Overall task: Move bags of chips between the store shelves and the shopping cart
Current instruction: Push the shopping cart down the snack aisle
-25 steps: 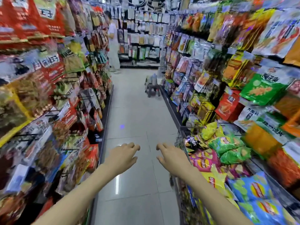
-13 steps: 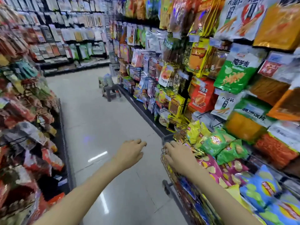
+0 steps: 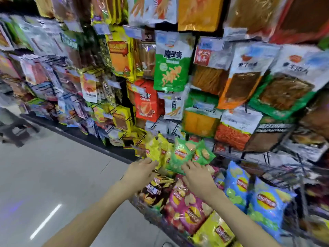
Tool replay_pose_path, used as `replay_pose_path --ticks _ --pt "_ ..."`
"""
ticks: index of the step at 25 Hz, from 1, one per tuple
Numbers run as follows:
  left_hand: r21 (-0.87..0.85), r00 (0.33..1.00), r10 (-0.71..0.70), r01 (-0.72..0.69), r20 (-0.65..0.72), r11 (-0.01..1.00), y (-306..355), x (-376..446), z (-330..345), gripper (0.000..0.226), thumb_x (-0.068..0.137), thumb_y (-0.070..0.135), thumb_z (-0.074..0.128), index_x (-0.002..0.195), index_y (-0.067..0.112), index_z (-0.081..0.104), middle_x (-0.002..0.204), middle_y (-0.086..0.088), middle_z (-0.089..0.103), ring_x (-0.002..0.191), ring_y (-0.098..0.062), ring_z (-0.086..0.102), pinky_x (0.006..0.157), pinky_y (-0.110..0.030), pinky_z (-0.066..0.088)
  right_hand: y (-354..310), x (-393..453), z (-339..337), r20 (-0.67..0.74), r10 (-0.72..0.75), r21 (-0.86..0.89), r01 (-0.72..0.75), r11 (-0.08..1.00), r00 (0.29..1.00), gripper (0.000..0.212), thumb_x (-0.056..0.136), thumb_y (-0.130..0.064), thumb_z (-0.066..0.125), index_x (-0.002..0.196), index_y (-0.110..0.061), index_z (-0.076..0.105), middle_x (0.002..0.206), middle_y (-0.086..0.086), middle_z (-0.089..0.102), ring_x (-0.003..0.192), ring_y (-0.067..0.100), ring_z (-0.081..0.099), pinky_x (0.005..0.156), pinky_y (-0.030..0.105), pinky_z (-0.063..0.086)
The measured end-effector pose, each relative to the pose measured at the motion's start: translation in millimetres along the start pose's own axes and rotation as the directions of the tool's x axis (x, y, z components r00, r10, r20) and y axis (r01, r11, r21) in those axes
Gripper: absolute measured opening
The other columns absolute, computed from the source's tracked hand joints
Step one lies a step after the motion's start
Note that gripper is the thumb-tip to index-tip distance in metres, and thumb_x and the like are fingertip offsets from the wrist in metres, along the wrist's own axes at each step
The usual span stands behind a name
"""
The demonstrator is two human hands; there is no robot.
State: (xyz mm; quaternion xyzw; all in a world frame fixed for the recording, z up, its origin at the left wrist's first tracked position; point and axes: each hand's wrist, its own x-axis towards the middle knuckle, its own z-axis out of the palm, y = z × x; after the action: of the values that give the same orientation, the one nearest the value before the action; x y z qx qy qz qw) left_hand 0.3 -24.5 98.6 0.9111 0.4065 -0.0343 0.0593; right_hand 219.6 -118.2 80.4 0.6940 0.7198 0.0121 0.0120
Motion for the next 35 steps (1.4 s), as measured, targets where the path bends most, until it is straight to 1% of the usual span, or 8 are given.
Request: replay_pose_path --ticks 7,12,16,19,22,26,30,35 --pt "-0.054 0.979 0.128 -0.12 0.162 0.991 -1.0 109.3 45.2 0.047 0.097 0.035 0.048 0.142 0.025 0.038 0.137 -0.001 0.049 0.121 -0.027 0.053 0.085 -0.042 0.052 55.9 22.8 60.4 0.174 0.193 0.064 -0.206 0.976 0.966 0.044 0.065 -0.029 0.082 0.104 -0.019 0.065 0.095 0.003 0.064 0.088 0.028 0.067 0.067 0.041 0.056" --pt "-0.058 0.952 0.129 -0.118 0.278 0.991 -10.9 153.0 76.8 0.057 0.097 0.034 0.049 0.149 0.022 0.029 0.147 -0.007 0.042 0.126 -0.03 0.051 0.09 -0.044 0.052 79.2 29.2 76.2 0.35 0.368 0.111 -0.428 0.897 0.861 0.051 0.096 -0.03 0.05 0.144 -0.016 0.037 0.144 0.006 0.043 0.133 0.029 0.043 0.096 0.04 0.045" --pt "-0.151 0.906 0.076 -0.013 0.417 0.988 -26.1 192.4 105.3 0.07 0.097 0.052 0.048 0.154 0.023 0.019 0.155 -0.006 0.036 0.132 -0.029 0.048 0.092 -0.042 0.05 83.1 43.6 85.1 0.482 0.547 0.214 -0.697 0.684 0.684 0.063 0.101 -0.036 0.045 0.154 -0.016 0.018 0.148 0.013 0.039 0.13 0.033 0.046 0.095 0.04 0.045" --pt "-0.403 0.847 0.12 0.118 0.518 0.908 -29.5 216.4 123.6 0.087 0.084 0.073 0.053 0.151 0.024 0.026 0.145 -0.002 0.048 0.126 -0.029 0.053 0.093 -0.041 0.05 83.3 61.5 95.5 0.522 0.645 0.412 -0.827 0.383 0.558 0.07 0.099 -0.039 0.053 0.151 -0.006 0.02 0.145 0.02 0.043 0.131 0.035 0.046 0.096 0.038 0.04" --pt "-0.575 0.833 0.169 0.202 0.526 0.793 -28.8 226.9 140.8 0.1 0.073 0.079 0.058 0.148 0.02 0.029 0.135 0.004 0.056 0.119 -0.025 0.058 0.089 -0.038 0.051 79.4 87.1 114.4 0.529 0.742 0.639 -0.769 -0.029 0.412 0.077 0.09 -0.029 0.07 0.146 0.001 0.027 0.144 0.018 0.043 0.135 0.031 0.041 0.104 0.032 0.033" --pt "-0.684 0.832 0.126 0.348 0.54 0.641 -21.9 235.0 152.3 0.093 0.072 0.058 0.079 0.142 0.017 0.035 0.128 0.002 0.058 0.119 -0.022 0.056 0.097 -0.035 0.047 75.0 112.3 146.6 0.557 0.792 0.728 -0.606 -0.321 0.25 0.093 0.081 -0.021 0.08 0.147 0.006 0.02 0.144 0.018 0.046 0.134 0.026 0.044 0.113 0.041 0.034" --pt "-0.742 0.834 0.118 0.403 0.539 0.536 -15.3 232.3 159.4 0.092 0.076 0.026 0.084 0.146 0.014 0.025 0.123 0.004 0.055 0.115 -0.016 0.055 0.09 -0.025 0.043 71.7 116.3 166.2 0.527 0.83 0.778 -0.495 -0.386 0.18 0.086 0.073 -0.029 0.086 0.138 -0.005 0.036 0.131 0.011 0.058 0.122 0.026 0.055 0.106 0.046 0.044" --pt "-0.81 0.893 0.125 0.324 0.432 0.489 -13.7 218.8 144.1 0.081 0.068 0.048 0.085 0.127 0.029 0.033 0.112 0.02 0.059 0.1 0.005 0.06 0.079 -0.014 0.048 69.1 102.3 143.4 0.39 0.901 0.843 -0.468 -0.266 0.189 0.081 0.081 -0.022 0.08 0.144 0.0 0.033 0.134 0.012 0.057 0.123 0.027 0.055 0.1 0.036 0.045"
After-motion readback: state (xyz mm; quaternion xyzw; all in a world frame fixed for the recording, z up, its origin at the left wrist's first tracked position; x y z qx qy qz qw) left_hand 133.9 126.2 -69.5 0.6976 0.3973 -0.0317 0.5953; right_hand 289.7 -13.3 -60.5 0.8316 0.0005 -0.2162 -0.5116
